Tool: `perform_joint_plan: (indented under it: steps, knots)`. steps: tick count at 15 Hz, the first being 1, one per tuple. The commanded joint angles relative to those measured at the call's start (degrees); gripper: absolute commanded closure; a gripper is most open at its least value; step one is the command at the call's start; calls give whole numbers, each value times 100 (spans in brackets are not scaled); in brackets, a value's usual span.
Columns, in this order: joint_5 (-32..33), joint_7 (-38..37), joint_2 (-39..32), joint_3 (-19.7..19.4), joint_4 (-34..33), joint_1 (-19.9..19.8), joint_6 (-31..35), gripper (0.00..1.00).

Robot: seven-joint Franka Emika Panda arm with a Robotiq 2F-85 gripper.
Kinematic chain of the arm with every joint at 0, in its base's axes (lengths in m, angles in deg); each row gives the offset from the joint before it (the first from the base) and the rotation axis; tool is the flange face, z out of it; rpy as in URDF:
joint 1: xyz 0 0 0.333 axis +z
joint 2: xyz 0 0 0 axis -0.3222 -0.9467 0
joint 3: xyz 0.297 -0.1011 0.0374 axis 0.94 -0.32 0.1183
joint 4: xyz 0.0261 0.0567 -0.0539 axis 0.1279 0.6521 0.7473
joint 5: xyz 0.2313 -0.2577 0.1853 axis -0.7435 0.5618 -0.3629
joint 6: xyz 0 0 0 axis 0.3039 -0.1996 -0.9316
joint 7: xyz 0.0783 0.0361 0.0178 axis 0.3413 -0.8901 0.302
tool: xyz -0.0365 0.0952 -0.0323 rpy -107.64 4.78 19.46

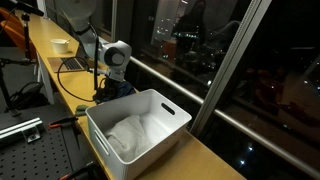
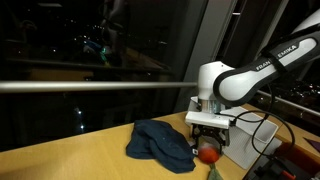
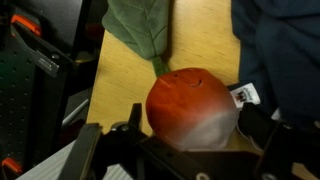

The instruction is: Put the objects from the white container on the left side of the table then place them back in the container.

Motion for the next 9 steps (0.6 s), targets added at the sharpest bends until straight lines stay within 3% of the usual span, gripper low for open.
perform_joint_plan:
  steps: [1,4,6,9]
  knots:
    - [-210,122,-224,-4,-106,7,192,0]
    - [-308,138,-339,-23,-28,-4,267,0]
    - [-356,140,-409,-30,6,-2,303,26]
    - [-382,137,-442,-36,-68,33,279,49]
